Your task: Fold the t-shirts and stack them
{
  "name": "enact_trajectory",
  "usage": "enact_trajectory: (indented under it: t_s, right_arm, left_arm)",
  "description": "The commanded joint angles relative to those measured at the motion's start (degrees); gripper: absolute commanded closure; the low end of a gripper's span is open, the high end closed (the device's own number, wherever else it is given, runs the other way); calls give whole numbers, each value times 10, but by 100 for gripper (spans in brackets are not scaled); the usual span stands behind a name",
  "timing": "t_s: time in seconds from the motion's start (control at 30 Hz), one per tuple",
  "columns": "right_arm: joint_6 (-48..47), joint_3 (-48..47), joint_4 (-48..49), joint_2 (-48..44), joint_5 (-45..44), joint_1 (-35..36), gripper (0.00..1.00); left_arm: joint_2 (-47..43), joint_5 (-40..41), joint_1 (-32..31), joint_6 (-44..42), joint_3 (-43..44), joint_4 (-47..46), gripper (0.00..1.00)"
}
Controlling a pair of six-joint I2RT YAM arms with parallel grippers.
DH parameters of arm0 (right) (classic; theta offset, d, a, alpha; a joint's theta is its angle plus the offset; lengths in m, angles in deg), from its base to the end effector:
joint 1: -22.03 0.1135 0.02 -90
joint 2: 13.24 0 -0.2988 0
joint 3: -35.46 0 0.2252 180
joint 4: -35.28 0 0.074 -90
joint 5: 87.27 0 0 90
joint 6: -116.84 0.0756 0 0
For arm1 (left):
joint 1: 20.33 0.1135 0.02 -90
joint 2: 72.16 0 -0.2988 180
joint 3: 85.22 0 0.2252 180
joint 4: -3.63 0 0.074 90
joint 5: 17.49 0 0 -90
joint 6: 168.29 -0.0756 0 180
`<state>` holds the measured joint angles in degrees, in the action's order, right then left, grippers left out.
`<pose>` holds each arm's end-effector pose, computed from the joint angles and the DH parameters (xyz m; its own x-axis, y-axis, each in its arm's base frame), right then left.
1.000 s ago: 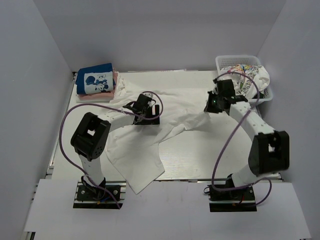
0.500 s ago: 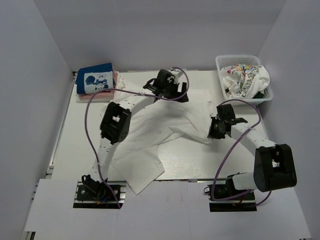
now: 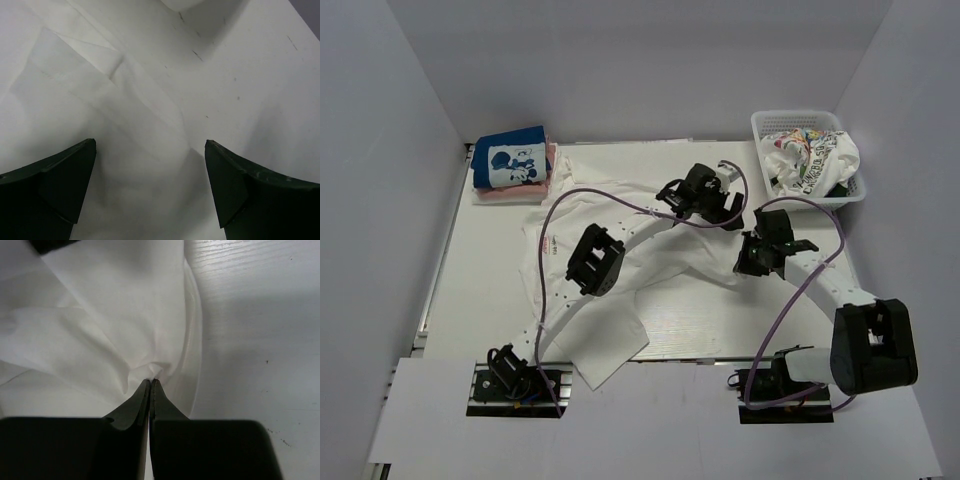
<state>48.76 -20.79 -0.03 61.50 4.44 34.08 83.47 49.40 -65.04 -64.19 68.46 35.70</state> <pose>0.2374 0.0530 0.2097 -0.8165 0.2073 -0.5389 0.0850 0.9663 0.2428 0.4313 -0.4687 0.1488 -0.5996 0.2783 -0.7504 0.7549 0.5079 -0.4149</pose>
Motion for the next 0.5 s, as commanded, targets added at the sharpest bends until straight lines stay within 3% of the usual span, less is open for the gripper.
enact_trajectory:
  t_s: [0.0,0.13,0.27,0.37,0.47]
  right_arm:
    - [2,1,-16,-31,12,-1,100]
    - [28,-20,-138,-60,-2,-4,100]
    - [47,-30,-229,-91,18,-3,100]
    - [67,-31,-299,-92,21,-3,100]
    - [97,-44,-358,-94,-34,-3,100]
  left_arm:
    - [52,75,8,8,59,56,0]
    - [37,89,24,58,-16,45,0]
    - [75,127,44,58,57,96,0]
    - [69,120,49,82,24,49,0]
    - [74,120,49,82,38,49,0]
